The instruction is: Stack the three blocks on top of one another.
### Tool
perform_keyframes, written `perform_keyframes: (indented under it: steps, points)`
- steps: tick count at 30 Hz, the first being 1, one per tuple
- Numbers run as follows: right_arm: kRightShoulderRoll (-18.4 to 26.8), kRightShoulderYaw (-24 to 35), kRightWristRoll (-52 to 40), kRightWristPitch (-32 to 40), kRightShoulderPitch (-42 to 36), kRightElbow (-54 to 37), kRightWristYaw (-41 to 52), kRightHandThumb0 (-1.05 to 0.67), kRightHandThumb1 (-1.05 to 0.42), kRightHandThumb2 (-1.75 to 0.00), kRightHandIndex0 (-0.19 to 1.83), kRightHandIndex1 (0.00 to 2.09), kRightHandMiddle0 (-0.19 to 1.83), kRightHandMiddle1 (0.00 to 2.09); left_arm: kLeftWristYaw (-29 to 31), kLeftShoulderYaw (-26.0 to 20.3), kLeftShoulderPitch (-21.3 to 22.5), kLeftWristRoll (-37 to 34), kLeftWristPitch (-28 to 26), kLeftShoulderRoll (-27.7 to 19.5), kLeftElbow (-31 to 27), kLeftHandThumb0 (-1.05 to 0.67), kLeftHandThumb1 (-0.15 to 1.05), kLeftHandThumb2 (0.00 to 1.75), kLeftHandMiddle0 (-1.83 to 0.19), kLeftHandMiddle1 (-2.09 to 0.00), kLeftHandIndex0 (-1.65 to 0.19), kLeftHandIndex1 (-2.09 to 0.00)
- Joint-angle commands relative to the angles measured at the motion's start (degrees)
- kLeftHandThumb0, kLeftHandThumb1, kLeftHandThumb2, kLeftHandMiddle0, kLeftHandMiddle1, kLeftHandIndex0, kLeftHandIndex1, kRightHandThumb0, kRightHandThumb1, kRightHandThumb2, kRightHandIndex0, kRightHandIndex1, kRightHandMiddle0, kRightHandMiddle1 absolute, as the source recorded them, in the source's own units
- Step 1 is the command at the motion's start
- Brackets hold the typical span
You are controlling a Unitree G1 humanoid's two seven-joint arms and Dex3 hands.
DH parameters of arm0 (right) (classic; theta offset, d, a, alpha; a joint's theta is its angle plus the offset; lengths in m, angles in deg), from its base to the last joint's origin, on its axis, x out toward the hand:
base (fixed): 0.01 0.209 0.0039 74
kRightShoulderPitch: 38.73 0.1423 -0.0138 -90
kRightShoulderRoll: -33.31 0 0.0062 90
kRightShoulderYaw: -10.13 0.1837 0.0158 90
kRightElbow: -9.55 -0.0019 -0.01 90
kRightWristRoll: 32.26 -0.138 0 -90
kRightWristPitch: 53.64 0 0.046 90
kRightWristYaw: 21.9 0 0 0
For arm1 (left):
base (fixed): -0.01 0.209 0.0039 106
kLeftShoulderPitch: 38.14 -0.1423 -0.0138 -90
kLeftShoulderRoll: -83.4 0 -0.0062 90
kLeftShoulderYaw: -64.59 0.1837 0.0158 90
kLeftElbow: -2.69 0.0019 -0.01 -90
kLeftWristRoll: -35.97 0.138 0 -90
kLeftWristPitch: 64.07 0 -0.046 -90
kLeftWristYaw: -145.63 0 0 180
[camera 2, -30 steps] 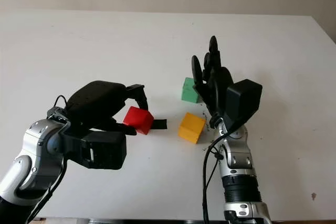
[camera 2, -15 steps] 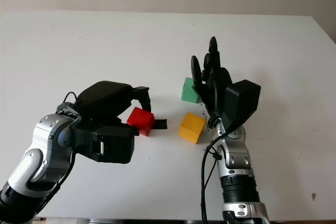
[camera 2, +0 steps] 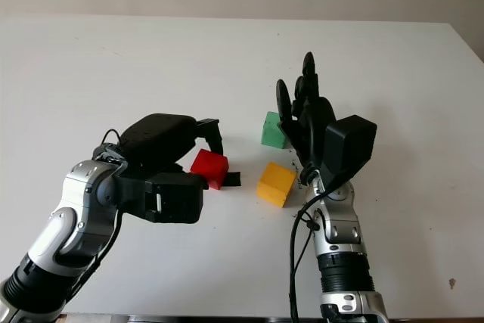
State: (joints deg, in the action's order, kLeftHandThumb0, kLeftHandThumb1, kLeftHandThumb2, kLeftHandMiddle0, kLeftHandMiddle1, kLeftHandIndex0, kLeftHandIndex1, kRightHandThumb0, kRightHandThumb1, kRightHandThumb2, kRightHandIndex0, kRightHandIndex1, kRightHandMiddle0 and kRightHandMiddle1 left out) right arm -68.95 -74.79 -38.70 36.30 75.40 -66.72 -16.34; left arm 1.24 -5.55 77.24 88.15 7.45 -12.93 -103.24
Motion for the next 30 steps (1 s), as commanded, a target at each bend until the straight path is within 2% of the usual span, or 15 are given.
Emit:
perform_keyframes:
  steps: [1, 11, 17, 30]
  points:
    - [0.0, 0.0, 0.0, -0.4, -0.1, -0.2, 0.0, -0.69, -1.05, -0.50, -0.19, 0.00, -0.19, 0.00, 0.7, 0.9, 0.6, 0.1, -0.3, 0.4, 0.5, -0.30, 1.00, 0.05, -0.47, -0.05, -0.41, -1.55]
    - [0.0, 0.1, -0.2, 0.0, -0.4, -0.6, 0.2, -0.69, -1.05, -0.50, -0.19, 0.00, -0.19, 0.00, 0.0, 1.0, 0.2, -0.6, -0.5, 1.2, 0.8, -0.29, 1.00, 0.05, -0.46, -0.05, -0.34, -1.65]
    - [-0.2, 0.1, 0.2, -0.5, -0.4, -0.3, -0.5, -0.68, -1.05, -0.50, -0.19, 0.00, -0.19, 0.00, -1.0, 1.1, -0.1, -0.9, 0.7, 0.9, 1.1, -0.30, 1.00, 0.06, -0.46, -0.05, -0.33, -1.78]
    - [-0.2, 0.1, 0.2, -0.4, -0.8, -0.4, -0.9, -0.69, -1.05, -0.48, -0.19, 0.00, -0.19, 0.00, -2.1, 1.4, -0.1, -0.9, 0.9, 1.1, 2.2, -0.29, 1.00, 0.06, -0.47, -0.05, -0.33, -1.79]
